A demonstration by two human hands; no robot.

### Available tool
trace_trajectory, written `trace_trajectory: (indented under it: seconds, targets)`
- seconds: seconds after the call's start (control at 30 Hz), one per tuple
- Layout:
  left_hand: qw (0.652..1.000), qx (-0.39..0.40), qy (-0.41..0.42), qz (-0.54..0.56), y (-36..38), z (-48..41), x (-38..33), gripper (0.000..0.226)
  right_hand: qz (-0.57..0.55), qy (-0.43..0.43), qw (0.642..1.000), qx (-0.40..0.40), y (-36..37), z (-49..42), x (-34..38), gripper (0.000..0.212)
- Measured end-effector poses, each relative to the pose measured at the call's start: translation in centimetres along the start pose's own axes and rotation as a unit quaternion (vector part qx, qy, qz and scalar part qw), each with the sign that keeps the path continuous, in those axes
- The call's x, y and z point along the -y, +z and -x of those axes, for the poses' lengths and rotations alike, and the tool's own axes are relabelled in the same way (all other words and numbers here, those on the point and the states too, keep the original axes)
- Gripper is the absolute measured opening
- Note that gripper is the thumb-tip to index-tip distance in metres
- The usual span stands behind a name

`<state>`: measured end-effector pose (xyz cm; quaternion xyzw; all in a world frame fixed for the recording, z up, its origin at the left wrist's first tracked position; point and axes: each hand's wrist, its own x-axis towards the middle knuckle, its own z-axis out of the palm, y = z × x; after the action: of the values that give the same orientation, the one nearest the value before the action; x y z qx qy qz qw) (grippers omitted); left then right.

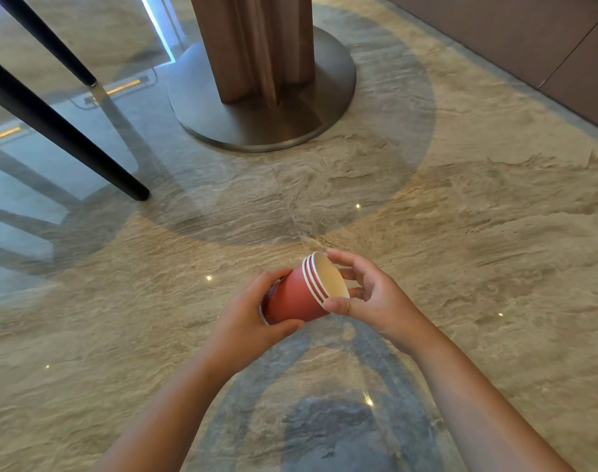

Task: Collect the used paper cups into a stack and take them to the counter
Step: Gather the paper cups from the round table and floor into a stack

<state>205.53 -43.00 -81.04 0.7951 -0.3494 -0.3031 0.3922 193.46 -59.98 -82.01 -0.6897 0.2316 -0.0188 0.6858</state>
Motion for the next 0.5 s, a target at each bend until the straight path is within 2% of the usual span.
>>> trace_trajectory:
  seconds: [0.13,0.2,0.37,0.43,0.5]
  targets:
    - [0.999,-0.01,-0.02,0.049,-0.7,-0.2,-1.4,0.068,0.007,0.005,1.0,-0.005,0.0,-0.3,2.2,0.075]
    - [0.997,-0.02,-0.031,0.066,-1.4,-0.2,-2.5,0.068,0.007,-0.002,0.999,-0.032,0.0,-0.2,4.0,0.07]
    - [0.984,-0.07,-0.065,0.152,-4.5,1.0,-7.1,0.065,0.02,-0.038,0.987,-0.154,-0.1,1.6,10.6,0.033]
    - [0.975,-0.086,-0.076,0.189,-6.2,1.9,-9.5,0.062,0.08,-0.049,0.981,-0.169,0.3,2.6,14.0,0.025]
    - [0.966,-0.104,-0.08,0.221,-8.1,3.1,-12.2,0.061,0.175,-0.069,0.966,-0.175,0.8,3.5,17.5,0.03]
